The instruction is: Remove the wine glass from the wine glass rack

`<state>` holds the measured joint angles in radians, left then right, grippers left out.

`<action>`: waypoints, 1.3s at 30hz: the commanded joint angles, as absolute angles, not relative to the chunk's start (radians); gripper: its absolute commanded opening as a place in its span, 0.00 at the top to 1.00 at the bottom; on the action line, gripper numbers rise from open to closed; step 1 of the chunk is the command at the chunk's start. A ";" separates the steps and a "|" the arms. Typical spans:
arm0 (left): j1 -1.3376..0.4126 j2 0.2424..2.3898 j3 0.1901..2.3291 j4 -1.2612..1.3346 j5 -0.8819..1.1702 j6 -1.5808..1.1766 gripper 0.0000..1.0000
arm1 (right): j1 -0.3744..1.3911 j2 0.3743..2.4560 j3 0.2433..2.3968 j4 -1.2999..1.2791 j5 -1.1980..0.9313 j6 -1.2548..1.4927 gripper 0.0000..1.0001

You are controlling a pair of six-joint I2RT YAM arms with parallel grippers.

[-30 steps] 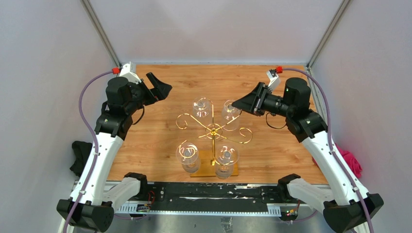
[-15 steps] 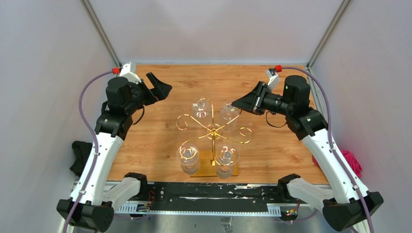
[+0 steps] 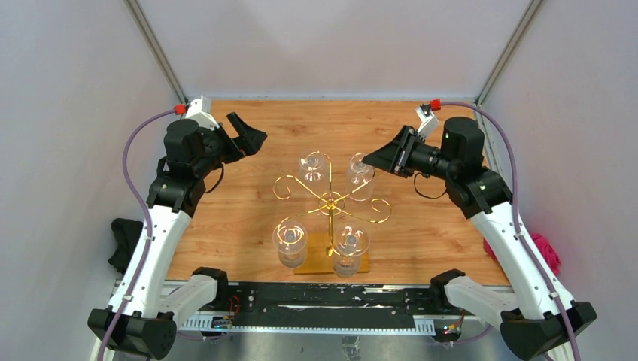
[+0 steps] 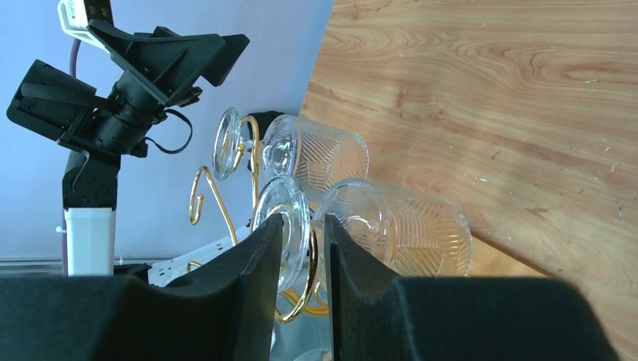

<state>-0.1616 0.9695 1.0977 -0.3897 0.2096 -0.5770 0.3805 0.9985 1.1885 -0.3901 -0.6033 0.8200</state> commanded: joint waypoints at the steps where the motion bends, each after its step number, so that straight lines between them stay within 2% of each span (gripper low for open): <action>1: -0.169 0.956 1.089 -0.368 0.231 -0.576 0.00 | 0.392 0.990 1.224 -0.465 -0.557 0.768 0.70; 9: -0.169 0.961 1.085 -0.364 0.235 -0.576 0.00 | 0.392 0.983 1.238 -0.482 -0.526 0.753 0.76; 12: -0.169 0.960 1.086 -0.364 0.234 -0.577 0.00 | 0.391 0.986 1.240 -0.485 -0.529 0.758 0.89; 18: -0.169 0.961 1.084 -0.363 0.236 -0.577 0.00 | 0.391 0.982 1.238 -0.485 -0.516 0.767 1.00; 29: -0.169 0.969 1.076 -0.351 0.243 -0.585 0.00 | 0.392 0.971 1.198 -0.468 -0.548 0.845 1.00; 39: -0.169 0.974 1.083 -0.352 0.252 -0.585 0.00 | 0.383 0.856 1.075 -0.295 -0.481 1.003 1.00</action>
